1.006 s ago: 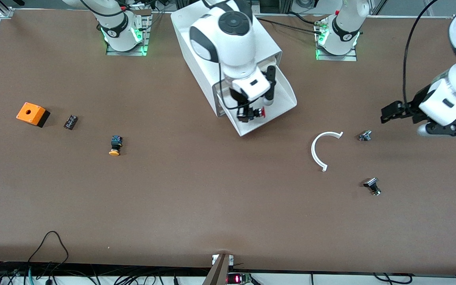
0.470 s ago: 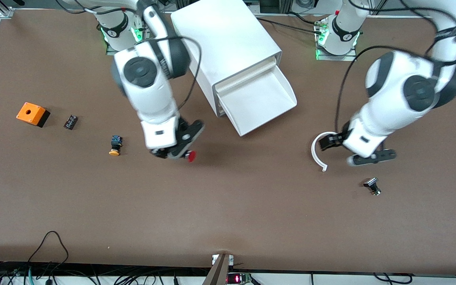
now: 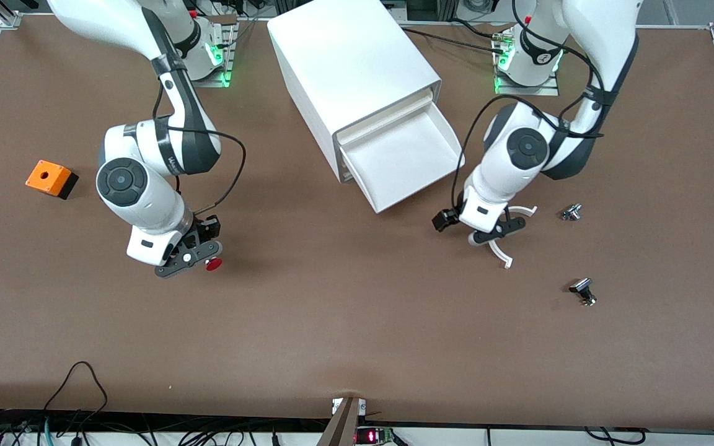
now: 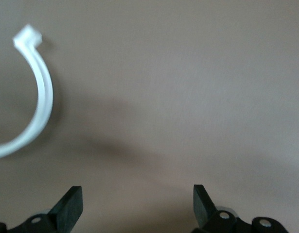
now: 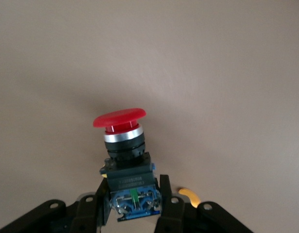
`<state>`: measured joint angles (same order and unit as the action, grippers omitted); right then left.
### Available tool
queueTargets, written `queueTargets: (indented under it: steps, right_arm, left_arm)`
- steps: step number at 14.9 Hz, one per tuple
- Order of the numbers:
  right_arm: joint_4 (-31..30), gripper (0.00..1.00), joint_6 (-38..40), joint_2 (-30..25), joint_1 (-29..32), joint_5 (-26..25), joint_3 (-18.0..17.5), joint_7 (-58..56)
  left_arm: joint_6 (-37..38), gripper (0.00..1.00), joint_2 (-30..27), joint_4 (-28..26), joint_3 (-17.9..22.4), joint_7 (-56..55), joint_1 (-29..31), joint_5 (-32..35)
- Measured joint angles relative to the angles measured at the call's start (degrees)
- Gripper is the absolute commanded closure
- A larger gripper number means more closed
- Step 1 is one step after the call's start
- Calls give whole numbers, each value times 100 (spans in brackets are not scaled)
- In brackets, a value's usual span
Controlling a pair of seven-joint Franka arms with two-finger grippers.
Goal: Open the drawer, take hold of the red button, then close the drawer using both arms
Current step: 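Carry the red button away while the left gripper reaches the drawer front, then push the drawer closed into the cabinet with the left gripper, then set the red button on the table while the left gripper withdraws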
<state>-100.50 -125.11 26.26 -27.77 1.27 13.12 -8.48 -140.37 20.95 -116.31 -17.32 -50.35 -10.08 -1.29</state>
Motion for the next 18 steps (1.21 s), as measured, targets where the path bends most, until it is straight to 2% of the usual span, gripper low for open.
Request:
queueTargets:
  steps: [4,10,13,14,15,16,17,18]
  right_arm:
    - [-644,72,-698,63,-10,0,-207,807]
    - [-723,71,-1085,421,-13,0,-317,1093]
    - [-726,70,-1118,551,-11,0,-317,1096]
    - [-726,66,-1135,589,-11,0,-317,1097]
    - [-726,51,-1148,622,-11,0,-317,1099]
    - [-726,22,-1154,640,-11,1,-317,1128]
    - [-724,0,-1159,644,-11,3,-317,1240]
    - [-703,0,-1167,640,-11,3,-317,1422]
  left_arm:
    - [-16,0,-167,-409,-619,-1084,-83,1]
    - [-18,0,-595,-1127,-1653,-2205,-107,1]
    - [-18,0,-666,-1265,-1956,-2633,-106,1]
    - [-17,0,-689,-1290,-1974,-2686,-93,1]
    - [-17,0,-700,-1312,-1994,-2698,-71,1]
    - [-17,0,-704,-1323,-2018,-2704,-49,1]
    - [-17,0,-708,-1328,-2029,-2704,-37,1]
    - [-17,0,-708,-1333,-2033,-2704,-23,1]
